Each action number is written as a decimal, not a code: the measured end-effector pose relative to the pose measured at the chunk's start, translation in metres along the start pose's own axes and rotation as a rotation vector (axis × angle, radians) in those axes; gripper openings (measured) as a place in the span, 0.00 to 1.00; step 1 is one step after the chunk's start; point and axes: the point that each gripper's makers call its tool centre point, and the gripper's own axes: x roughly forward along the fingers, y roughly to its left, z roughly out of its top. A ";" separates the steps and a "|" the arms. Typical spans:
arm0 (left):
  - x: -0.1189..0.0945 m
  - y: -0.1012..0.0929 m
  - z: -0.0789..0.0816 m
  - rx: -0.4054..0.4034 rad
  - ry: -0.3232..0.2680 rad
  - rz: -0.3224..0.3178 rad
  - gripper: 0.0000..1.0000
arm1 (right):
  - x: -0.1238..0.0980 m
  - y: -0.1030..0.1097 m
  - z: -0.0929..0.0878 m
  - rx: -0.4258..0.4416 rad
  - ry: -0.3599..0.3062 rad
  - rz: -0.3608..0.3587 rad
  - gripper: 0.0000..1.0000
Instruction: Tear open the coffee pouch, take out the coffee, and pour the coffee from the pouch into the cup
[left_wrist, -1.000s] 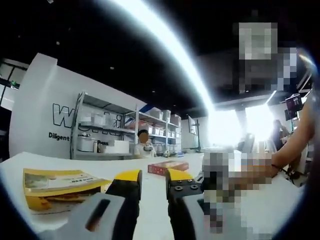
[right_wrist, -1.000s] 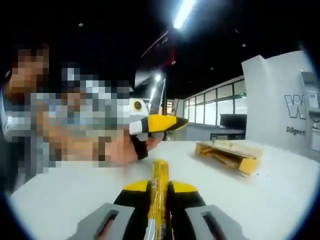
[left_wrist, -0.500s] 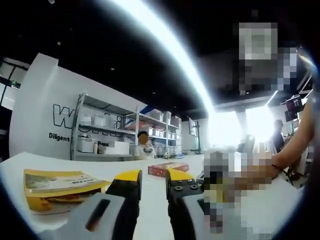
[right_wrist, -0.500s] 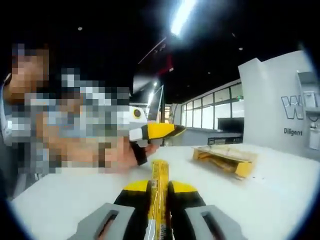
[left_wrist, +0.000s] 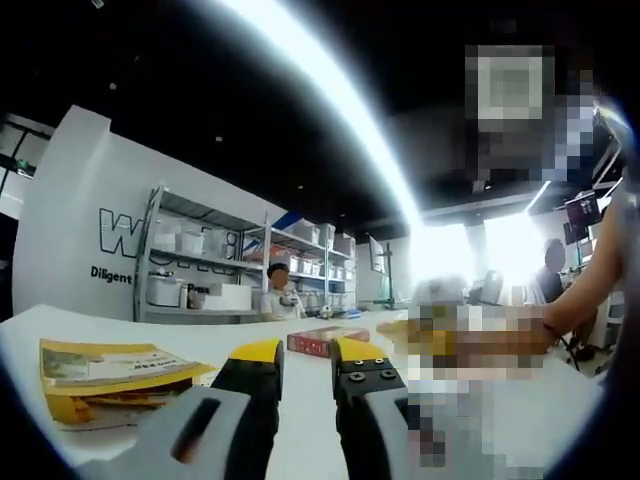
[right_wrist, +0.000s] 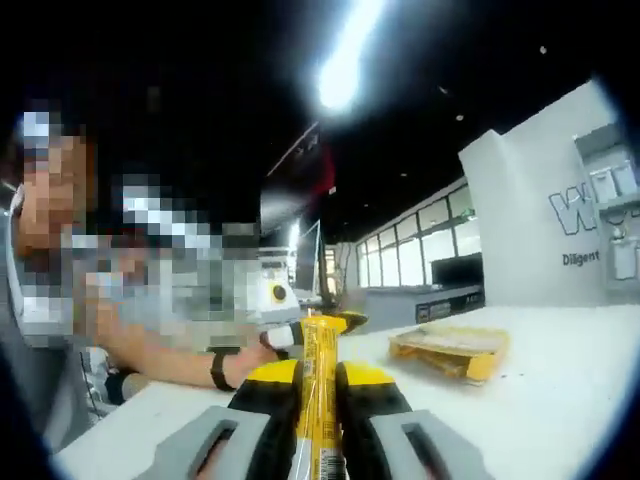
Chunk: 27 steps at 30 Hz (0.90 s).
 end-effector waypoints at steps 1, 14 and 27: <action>0.000 -0.001 0.000 -0.003 0.001 -0.003 0.22 | -0.002 0.005 0.005 0.032 -0.031 0.028 0.16; 0.002 -0.059 0.004 -0.124 -0.037 -0.300 0.22 | -0.021 0.020 0.018 -0.004 -0.123 0.026 0.16; -0.001 -0.100 0.015 -0.237 -0.078 -0.511 0.28 | -0.010 0.042 0.009 -0.033 -0.105 0.109 0.16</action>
